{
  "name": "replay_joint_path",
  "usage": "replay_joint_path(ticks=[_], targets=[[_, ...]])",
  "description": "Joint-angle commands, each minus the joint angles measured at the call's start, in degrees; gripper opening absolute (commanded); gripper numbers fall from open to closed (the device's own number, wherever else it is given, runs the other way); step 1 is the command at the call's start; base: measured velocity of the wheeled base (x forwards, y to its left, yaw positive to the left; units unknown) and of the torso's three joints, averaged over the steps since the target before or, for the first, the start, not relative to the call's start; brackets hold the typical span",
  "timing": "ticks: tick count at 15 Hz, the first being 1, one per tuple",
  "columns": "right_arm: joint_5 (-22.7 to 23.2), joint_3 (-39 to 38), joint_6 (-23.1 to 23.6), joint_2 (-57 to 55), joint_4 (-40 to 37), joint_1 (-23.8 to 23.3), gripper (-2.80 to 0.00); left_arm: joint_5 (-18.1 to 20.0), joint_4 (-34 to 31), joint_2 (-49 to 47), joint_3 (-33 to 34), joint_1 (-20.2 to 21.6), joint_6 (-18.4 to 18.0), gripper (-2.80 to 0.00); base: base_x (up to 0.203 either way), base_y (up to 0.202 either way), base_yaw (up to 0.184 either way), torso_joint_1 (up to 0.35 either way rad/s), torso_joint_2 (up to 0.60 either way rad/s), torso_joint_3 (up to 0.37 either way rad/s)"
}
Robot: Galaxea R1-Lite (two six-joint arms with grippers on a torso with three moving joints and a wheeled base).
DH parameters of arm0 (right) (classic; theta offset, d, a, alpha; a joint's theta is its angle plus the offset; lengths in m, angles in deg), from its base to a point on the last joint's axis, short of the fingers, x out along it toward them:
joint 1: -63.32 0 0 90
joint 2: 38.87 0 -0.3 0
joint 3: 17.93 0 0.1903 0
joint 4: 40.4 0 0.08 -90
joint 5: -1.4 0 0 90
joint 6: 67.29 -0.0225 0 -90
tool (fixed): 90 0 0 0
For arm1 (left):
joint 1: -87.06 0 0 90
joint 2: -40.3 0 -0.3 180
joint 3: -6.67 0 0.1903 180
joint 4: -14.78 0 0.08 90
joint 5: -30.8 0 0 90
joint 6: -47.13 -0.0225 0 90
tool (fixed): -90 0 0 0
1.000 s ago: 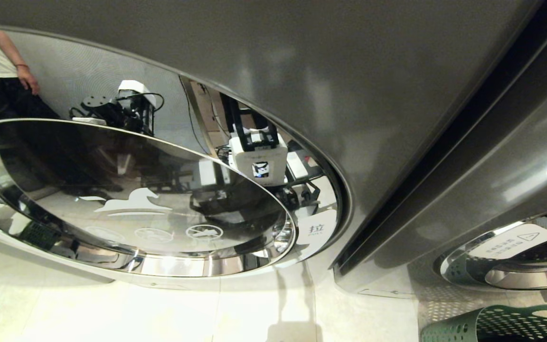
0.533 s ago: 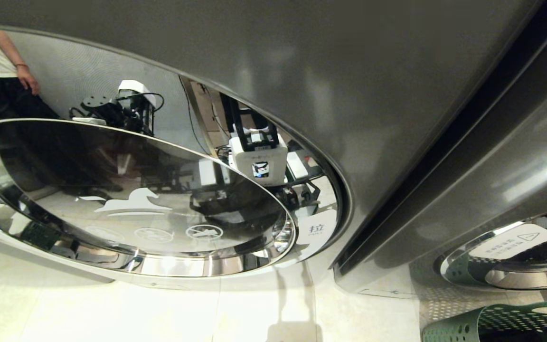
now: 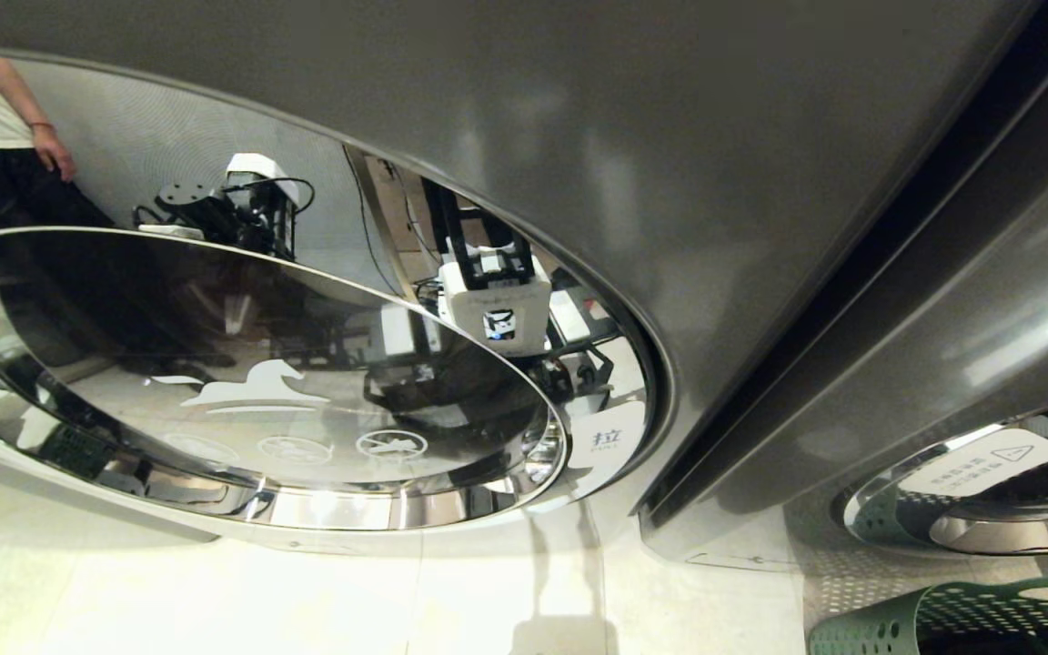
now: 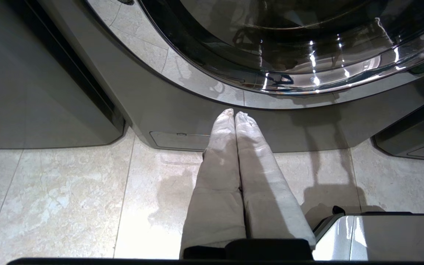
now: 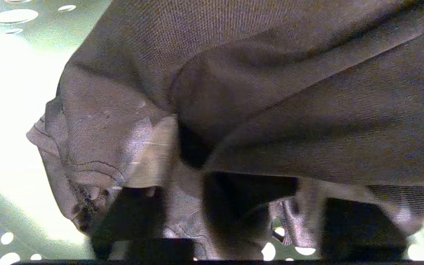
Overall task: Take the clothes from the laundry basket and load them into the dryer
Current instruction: Take the clothes out of the basket
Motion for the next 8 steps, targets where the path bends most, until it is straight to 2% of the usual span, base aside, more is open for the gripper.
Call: replay_joint_path(ticks=[1,4,8], targets=[[0.1,-0.2,0.1,0.1,0.2,0.0,-2.8,0.0,0.0,0.1,0.0,0.0,0.0,-2.8,0.0,0.0,0.0,0.0,0.0,0.0],[0.1,-1.4,0.1,0.3,0.2,-0.1,-2.8,0.0,0.0,0.0,-0.1,0.0,0.0,-2.8,0.0,0.0,0.0,0.0,0.0,0.0],[-0.1,-3.5,0.4,4.3,-3.9,-0.9,-2.8,0.0,0.0,0.1,0.0,0.0,0.0,-2.8,0.0,0.0,0.0,0.0,0.0,0.0]])
